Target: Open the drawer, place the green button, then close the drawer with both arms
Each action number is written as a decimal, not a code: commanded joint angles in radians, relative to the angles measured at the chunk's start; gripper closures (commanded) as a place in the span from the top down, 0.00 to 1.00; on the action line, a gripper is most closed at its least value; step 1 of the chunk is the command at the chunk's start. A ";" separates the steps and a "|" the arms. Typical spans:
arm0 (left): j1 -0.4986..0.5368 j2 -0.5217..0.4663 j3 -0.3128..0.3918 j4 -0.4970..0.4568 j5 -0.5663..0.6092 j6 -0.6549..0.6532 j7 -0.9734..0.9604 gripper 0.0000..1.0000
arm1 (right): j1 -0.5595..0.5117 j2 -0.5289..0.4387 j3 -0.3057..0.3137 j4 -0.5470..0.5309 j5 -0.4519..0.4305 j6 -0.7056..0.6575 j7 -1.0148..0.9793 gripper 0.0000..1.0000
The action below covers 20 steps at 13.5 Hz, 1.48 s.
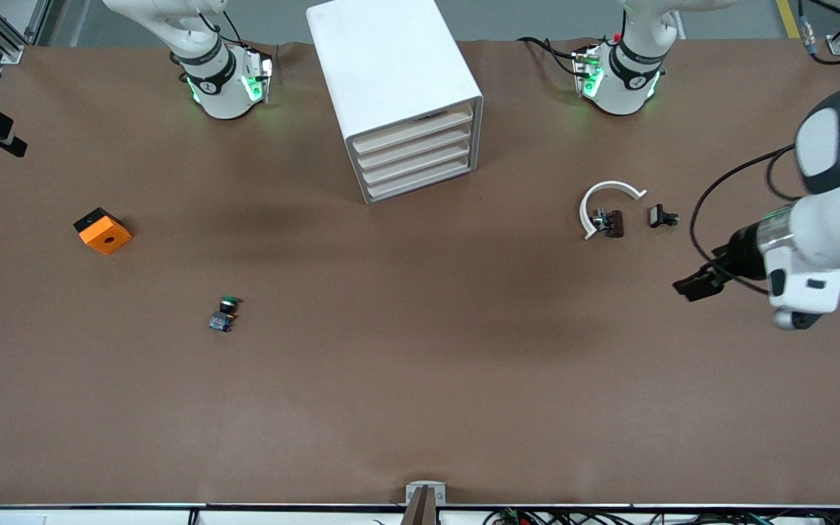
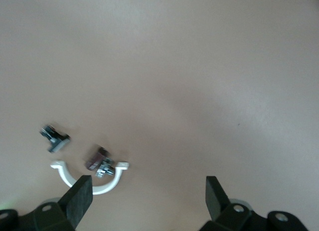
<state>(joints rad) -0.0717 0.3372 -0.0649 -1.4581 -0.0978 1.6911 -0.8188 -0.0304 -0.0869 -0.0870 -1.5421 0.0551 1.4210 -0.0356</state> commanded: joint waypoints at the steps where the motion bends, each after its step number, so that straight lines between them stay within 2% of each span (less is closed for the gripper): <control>1: -0.031 0.045 0.004 0.010 0.004 0.039 -0.158 1.00 | -0.032 0.100 0.009 0.013 -0.006 -0.005 -0.001 1.00; 4: -0.078 0.089 0.004 0.013 0.006 0.052 -0.274 1.00 | -0.037 0.124 0.010 0.020 -0.011 0.029 -0.001 1.00; 7: -0.115 0.140 0.002 0.018 -0.003 0.071 -0.497 1.00 | -0.066 0.173 0.009 0.020 -0.012 0.058 -0.003 1.00; 11: -0.158 0.169 -0.012 0.012 -0.035 0.061 -0.713 1.00 | -0.052 0.188 0.013 0.019 -0.034 0.081 0.016 1.00; 13: -0.164 0.195 -0.024 0.013 -0.060 0.056 -0.813 1.00 | -0.055 0.211 0.015 0.014 0.006 0.099 0.093 1.00; 17: -0.175 0.243 -0.108 0.008 -0.082 -0.062 -1.008 1.00 | -0.019 0.234 0.016 0.011 -0.001 0.140 0.102 1.00; 20: -0.172 0.286 -0.150 0.001 -0.193 -0.163 -1.063 1.00 | 0.015 0.265 0.018 -0.016 0.006 0.212 0.108 1.00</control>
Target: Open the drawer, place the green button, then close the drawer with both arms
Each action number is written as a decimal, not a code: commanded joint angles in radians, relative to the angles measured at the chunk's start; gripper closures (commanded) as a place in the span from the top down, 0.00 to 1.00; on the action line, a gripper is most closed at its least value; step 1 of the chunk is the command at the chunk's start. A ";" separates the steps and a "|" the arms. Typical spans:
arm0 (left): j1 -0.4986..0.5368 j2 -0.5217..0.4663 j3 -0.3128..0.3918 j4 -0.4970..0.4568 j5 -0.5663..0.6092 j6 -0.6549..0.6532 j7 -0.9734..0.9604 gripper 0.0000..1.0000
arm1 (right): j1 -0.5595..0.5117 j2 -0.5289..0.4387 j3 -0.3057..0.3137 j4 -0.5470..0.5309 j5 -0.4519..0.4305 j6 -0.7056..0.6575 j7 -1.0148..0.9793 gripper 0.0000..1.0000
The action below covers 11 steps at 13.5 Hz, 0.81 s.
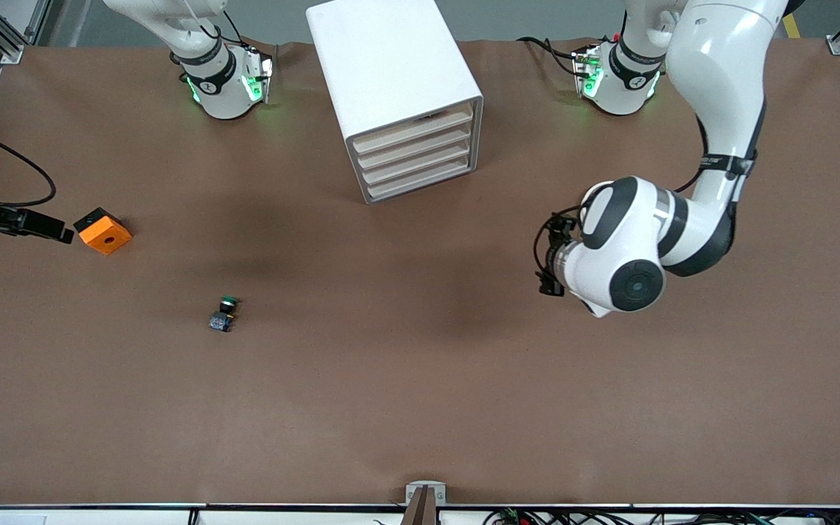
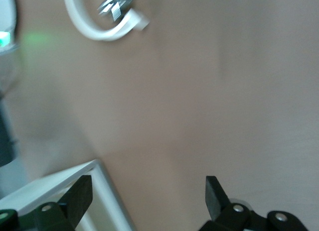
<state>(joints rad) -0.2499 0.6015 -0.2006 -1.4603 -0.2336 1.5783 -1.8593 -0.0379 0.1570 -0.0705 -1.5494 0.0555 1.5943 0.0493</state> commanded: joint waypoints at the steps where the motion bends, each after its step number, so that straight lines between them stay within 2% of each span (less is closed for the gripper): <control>1: 0.003 0.024 -0.020 -0.008 -0.075 -0.052 -0.038 1.00 | 0.032 0.025 0.001 -0.032 0.010 0.076 0.027 1.00; 4: 0.003 0.058 -0.040 -0.018 -0.160 -0.061 -0.064 1.00 | 0.093 0.056 0.001 -0.093 0.017 0.168 0.177 1.00; 6: 0.004 0.083 -0.055 -0.028 -0.222 -0.086 -0.052 1.00 | 0.108 0.081 0.003 -0.104 0.020 0.219 0.188 1.00; 11: 0.001 0.141 -0.077 -0.023 -0.387 -0.089 -0.060 1.00 | 0.115 0.120 0.003 -0.242 0.046 0.470 0.172 1.00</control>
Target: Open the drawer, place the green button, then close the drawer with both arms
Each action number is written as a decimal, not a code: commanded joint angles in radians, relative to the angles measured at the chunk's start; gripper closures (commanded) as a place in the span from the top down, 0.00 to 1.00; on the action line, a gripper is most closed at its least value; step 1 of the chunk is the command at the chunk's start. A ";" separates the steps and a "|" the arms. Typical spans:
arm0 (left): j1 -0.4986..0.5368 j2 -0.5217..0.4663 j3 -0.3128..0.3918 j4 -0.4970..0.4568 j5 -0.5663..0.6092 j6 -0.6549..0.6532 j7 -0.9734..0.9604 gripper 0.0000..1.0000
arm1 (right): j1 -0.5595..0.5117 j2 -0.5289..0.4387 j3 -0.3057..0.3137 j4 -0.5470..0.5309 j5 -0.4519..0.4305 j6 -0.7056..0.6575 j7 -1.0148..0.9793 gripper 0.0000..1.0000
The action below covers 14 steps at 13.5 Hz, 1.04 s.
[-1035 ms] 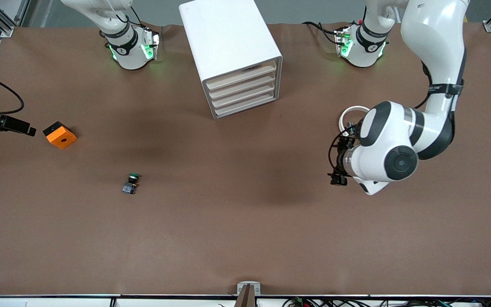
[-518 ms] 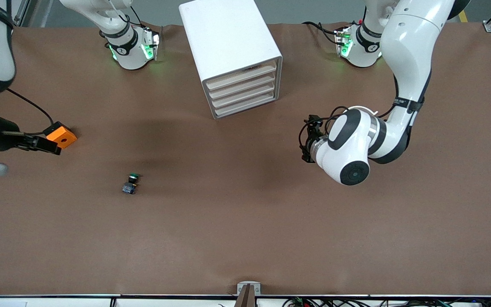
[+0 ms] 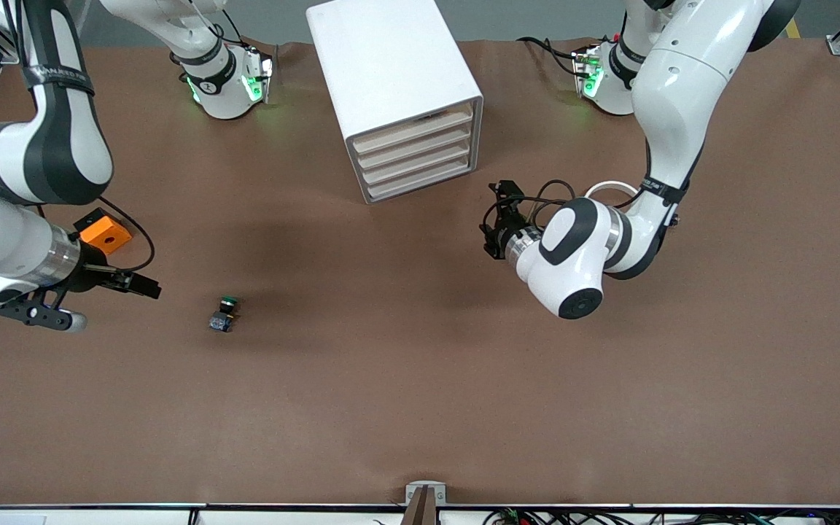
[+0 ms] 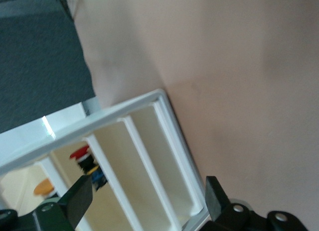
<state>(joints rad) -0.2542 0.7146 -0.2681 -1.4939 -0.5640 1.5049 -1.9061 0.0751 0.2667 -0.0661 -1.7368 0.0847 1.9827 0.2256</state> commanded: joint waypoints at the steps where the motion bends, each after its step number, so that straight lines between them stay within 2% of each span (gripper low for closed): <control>1: 0.006 0.046 -0.010 0.014 -0.079 -0.015 -0.014 1.00 | 0.017 0.037 -0.001 -0.064 0.017 0.131 -0.005 1.00; 6: 0.007 0.152 -0.010 0.020 -0.168 -0.015 -0.059 1.00 | 0.026 0.153 -0.001 -0.078 0.017 0.266 -0.048 1.00; 9: -0.010 0.230 -0.011 0.027 -0.252 -0.017 -0.060 1.00 | 0.049 0.184 -0.001 -0.165 0.017 0.412 -0.049 1.00; 14: -0.050 0.264 -0.013 0.018 -0.313 -0.028 -0.086 1.00 | 0.081 0.246 0.000 -0.205 0.020 0.519 -0.034 1.00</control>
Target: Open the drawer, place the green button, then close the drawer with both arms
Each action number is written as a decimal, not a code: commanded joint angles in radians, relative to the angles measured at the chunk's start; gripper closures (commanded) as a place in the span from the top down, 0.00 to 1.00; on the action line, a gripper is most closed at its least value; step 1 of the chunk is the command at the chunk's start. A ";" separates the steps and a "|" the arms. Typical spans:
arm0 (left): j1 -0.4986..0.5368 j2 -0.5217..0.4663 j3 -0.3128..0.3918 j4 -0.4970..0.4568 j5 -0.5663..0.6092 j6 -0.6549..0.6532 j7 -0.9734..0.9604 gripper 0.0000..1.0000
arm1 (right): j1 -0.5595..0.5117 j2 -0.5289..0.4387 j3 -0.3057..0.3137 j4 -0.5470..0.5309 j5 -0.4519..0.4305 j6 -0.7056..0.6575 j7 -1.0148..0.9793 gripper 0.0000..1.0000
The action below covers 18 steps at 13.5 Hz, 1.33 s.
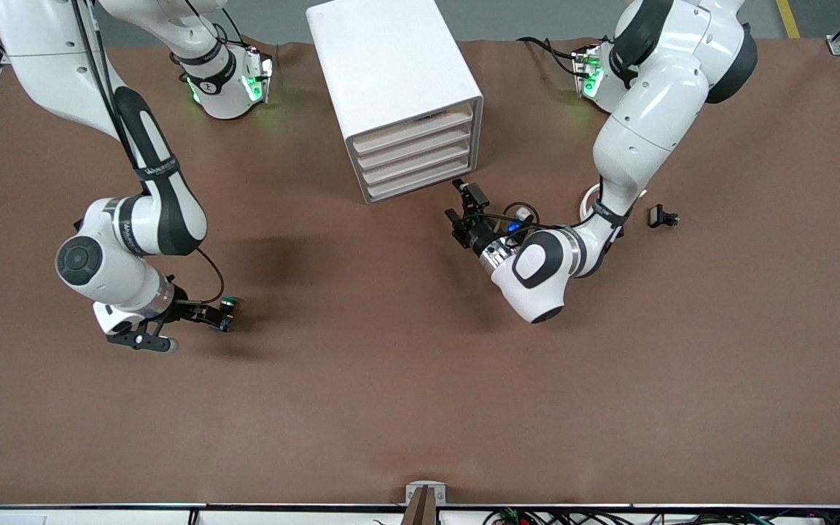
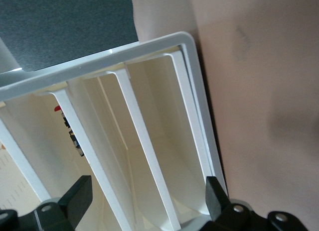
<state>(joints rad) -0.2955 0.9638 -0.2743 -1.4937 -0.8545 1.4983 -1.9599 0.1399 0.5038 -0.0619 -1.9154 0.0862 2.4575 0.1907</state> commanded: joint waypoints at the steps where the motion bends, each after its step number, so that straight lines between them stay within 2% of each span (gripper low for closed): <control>1: -0.013 0.018 -0.006 0.015 -0.023 -0.026 -0.048 1.00 | 0.017 0.018 -0.004 -0.037 0.018 0.066 0.001 1.00; 8: -0.019 0.029 -0.005 -0.033 -0.012 -0.082 -0.169 1.00 | 0.021 0.065 0.001 -0.053 0.055 0.121 0.003 1.00; 9: -0.019 0.029 -0.005 -0.039 -0.009 -0.082 -0.171 0.81 | 0.021 0.065 0.001 -0.053 0.055 0.123 0.001 1.00; 12: -0.022 0.027 -0.005 -0.056 -0.009 -0.082 -0.172 0.49 | 0.021 0.065 0.001 -0.051 0.055 0.123 0.001 1.00; 18: -0.037 0.018 -0.011 -0.103 -0.014 -0.082 -0.195 0.49 | 0.018 0.067 -0.001 -0.045 0.053 0.126 -0.014 1.00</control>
<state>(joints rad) -0.3253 0.9921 -0.2757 -1.5753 -0.8603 1.4219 -2.1281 0.1537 0.5719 -0.0599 -1.9606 0.1190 2.5758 0.1908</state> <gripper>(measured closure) 0.507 0.000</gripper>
